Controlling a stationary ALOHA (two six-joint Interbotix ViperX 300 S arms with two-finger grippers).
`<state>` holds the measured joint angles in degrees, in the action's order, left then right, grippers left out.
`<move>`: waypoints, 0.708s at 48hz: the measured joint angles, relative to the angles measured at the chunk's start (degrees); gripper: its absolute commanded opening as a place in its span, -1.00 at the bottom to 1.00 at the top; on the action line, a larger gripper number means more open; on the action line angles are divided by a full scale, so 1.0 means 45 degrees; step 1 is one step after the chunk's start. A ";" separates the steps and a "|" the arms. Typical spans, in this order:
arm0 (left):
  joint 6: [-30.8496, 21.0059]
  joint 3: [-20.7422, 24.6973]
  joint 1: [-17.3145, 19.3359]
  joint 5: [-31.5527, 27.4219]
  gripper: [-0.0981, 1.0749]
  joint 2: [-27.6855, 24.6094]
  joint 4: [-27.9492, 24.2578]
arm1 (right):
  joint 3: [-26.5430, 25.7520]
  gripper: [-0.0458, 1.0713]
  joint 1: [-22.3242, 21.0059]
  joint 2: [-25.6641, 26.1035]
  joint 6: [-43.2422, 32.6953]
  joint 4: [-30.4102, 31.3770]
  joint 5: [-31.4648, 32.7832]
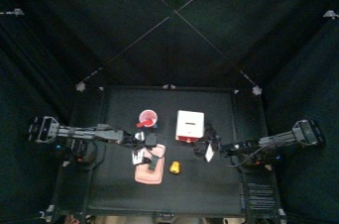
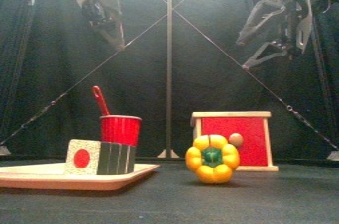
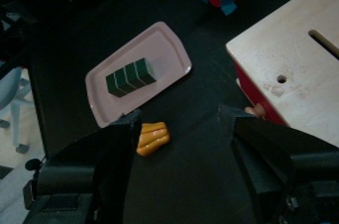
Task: Grab sushi roll
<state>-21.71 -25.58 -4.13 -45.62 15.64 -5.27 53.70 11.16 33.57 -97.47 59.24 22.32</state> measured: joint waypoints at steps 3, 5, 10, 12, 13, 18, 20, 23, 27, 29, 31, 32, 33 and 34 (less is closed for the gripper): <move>-0.2031 -0.0020 -0.0430 -0.0117 0.86 -0.0195 -0.1309 | 0.0039 0.76 0.0000 0.0020 0.0000 -0.0039 0.0000; -0.3340 -0.0078 -0.0801 -0.0234 0.86 -0.0371 -0.2109 | 0.0039 0.77 0.0000 0.0020 0.0000 -0.0117 0.0020; -0.6250 -0.0508 -0.1504 -0.0625 0.86 -0.0840 -0.3789 | 0.0117 0.77 0.0020 0.0078 0.0000 -0.0234 0.0059; -0.7266 -0.0703 -0.1719 -0.0703 0.86 -0.1016 -0.4297 | 0.0156 0.76 0.0039 0.0117 0.0000 -0.0254 0.0098; -0.7910 -0.0801 -0.1836 -0.0723 0.86 -0.1152 -0.4668 | 0.0176 0.76 0.0039 0.0156 0.0000 -0.0254 0.0117; -1.0000 -0.1035 -0.2305 -0.0723 0.86 -0.1699 -0.5586 | 0.0273 0.76 0.0059 0.0293 0.0000 -0.0273 0.0195; -1.0625 -0.1074 -0.2461 -0.0684 0.86 -0.1914 -0.5898 | 0.0313 0.76 0.0059 0.0332 0.0000 -0.0293 0.0215; -1.1367 -0.1074 -0.2637 -0.0566 0.86 -0.2187 -0.6211 | 0.0352 0.76 0.0059 0.0430 0.0000 -0.0293 0.0254; -1.2129 -0.1055 -0.2871 -0.0273 0.86 -0.2773 -0.6387 | 0.0410 0.76 0.0059 0.0469 0.0000 -0.0391 0.0293; -1.2422 -0.1035 -0.2930 -0.0117 0.86 -0.3105 -0.6387 | 0.0391 0.76 0.0039 0.0469 0.0000 -0.0391 0.0293; -1.2598 -0.0977 -0.2988 -0.0020 0.86 -0.3457 -0.6328 | 0.0391 0.76 0.0039 0.0488 0.0000 -0.0391 0.0312; -1.2656 -0.0938 -0.3027 0.0000 0.86 -0.3594 -0.6270 | 0.0391 0.76 0.0059 0.0488 0.0000 -0.0391 0.0312; -1.2676 -0.0918 -0.3066 0.0000 0.86 -0.3770 -0.6191 | 0.0391 0.76 0.0059 0.0488 0.0000 -0.0391 0.0312; -1.2695 -0.0879 -0.3086 0.0020 0.86 -0.3887 -0.6113 | 0.0391 0.76 0.0039 0.0488 0.0000 -0.0410 0.0312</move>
<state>-78.84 -29.53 -18.02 -45.53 -1.85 -32.78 55.46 11.34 35.77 -97.47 57.39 23.73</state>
